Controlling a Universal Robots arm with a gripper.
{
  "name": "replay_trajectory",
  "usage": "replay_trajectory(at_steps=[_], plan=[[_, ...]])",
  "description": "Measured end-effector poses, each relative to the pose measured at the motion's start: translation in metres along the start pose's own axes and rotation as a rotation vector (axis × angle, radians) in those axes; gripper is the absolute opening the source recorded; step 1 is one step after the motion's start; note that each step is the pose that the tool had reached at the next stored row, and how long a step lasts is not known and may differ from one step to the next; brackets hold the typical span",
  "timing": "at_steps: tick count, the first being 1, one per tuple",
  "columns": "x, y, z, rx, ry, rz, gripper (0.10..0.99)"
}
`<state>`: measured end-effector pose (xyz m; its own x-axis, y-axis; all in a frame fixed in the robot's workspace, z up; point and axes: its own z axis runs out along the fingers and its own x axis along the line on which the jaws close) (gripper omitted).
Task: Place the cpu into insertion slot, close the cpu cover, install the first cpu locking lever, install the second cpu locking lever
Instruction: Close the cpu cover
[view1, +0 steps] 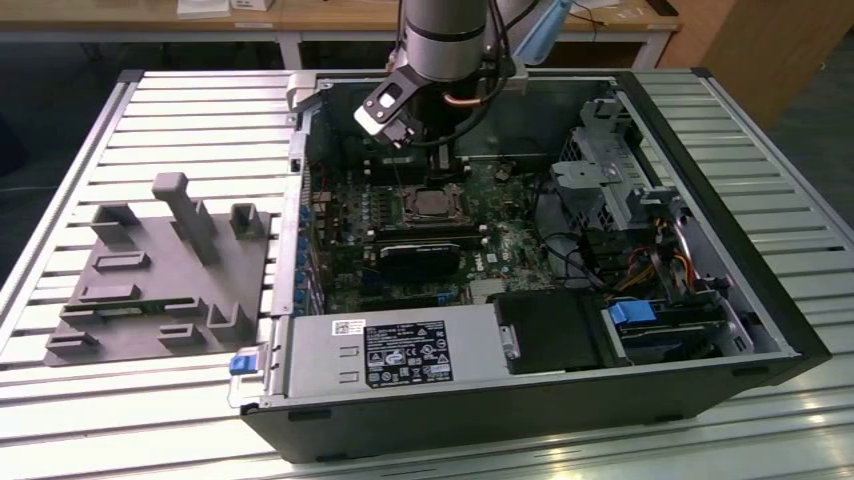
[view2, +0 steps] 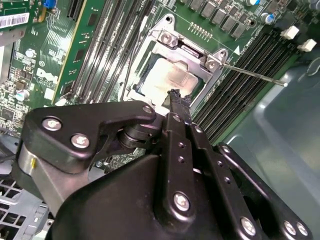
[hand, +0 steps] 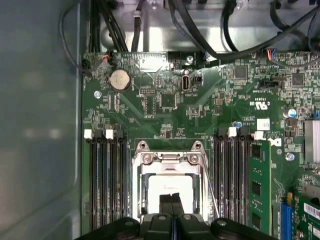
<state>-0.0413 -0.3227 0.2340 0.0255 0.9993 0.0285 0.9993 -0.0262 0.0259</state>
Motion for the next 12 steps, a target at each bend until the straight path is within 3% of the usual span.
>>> replay_trajectory(at_steps=[3, 12], plan=[[0.0, -0.0001, 0.0001, 0.0, 0.0004, -0.014, 0.102], [0.0, -0.0001, 0.0006, 0.005, 0.0046, -0.175, 0.102]])
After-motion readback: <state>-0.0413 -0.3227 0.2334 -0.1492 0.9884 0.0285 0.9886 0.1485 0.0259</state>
